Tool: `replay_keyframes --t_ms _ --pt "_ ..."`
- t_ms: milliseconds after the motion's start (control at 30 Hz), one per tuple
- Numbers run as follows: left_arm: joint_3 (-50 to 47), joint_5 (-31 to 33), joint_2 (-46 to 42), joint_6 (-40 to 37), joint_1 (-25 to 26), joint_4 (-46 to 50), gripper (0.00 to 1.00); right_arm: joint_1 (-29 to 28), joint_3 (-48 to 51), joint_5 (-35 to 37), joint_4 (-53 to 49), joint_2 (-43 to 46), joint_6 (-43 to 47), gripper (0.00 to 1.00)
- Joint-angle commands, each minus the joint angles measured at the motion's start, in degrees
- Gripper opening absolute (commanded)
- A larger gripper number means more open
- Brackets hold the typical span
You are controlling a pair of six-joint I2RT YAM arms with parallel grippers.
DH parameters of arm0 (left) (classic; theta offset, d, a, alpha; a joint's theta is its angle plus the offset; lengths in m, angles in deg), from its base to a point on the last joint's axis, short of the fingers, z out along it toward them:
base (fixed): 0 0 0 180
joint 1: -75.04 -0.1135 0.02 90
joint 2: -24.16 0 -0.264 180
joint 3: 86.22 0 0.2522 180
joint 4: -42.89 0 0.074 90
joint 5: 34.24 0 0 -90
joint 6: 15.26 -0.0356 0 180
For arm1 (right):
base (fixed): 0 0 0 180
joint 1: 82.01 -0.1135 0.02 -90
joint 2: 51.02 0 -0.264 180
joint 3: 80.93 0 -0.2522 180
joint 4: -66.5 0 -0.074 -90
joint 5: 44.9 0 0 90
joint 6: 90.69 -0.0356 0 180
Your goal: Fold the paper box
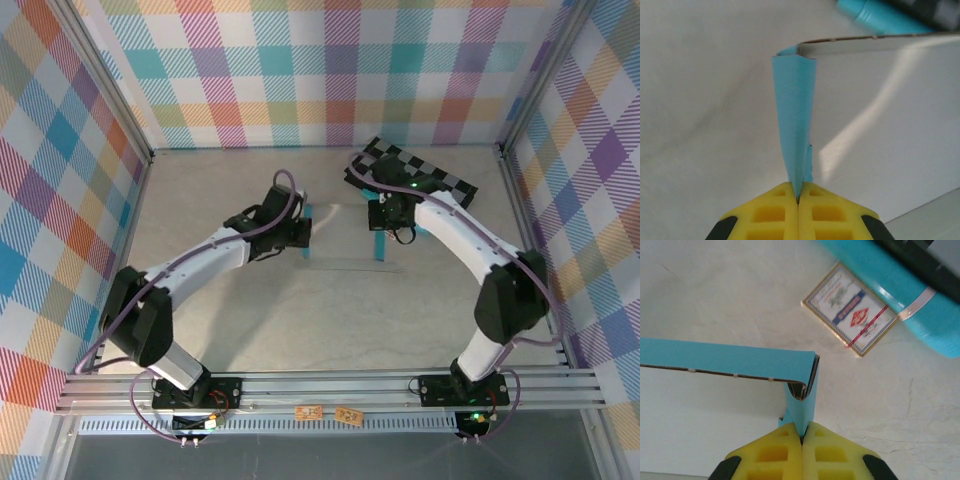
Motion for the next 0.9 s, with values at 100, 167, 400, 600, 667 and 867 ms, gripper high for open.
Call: replay_keyframes --t_ms 100,167,400,600,667,867 --pt "-2.5 -11.3 7.6 4.5 1.8 -6.8 0.0 -1.7 1.1 -6.0 3.9 -5.7 -0.2 0.0" --pt "-2.1 -12.1 10.1 5.6 1.7 -6.8 0.02 -1.7 0.5 -6.5 3.3 -7.7 0.6 0.0" --pt "-0.4 -12.5 14.8 7.0 1.6 -3.9 0.21 -0.6 -0.5 -7.7 3.2 -10.1 1.3 0.0" --pt "-0.9 -13.1 16.1 7.4 1.6 -3.8 0.28 0.4 -0.8 -9.0 3.2 -10.7 1.9 0.0" --pt "-0.3 -14.6 17.4 7.7 1.8 -3.8 0.29 0.4 -0.8 -9.5 3.3 -10.7 1.8 0.0" --pt "0.6 -15.3 18.4 7.8 2.5 -3.8 0.09 0.6 -0.5 -10.2 3.7 -10.2 1.2 0.0"
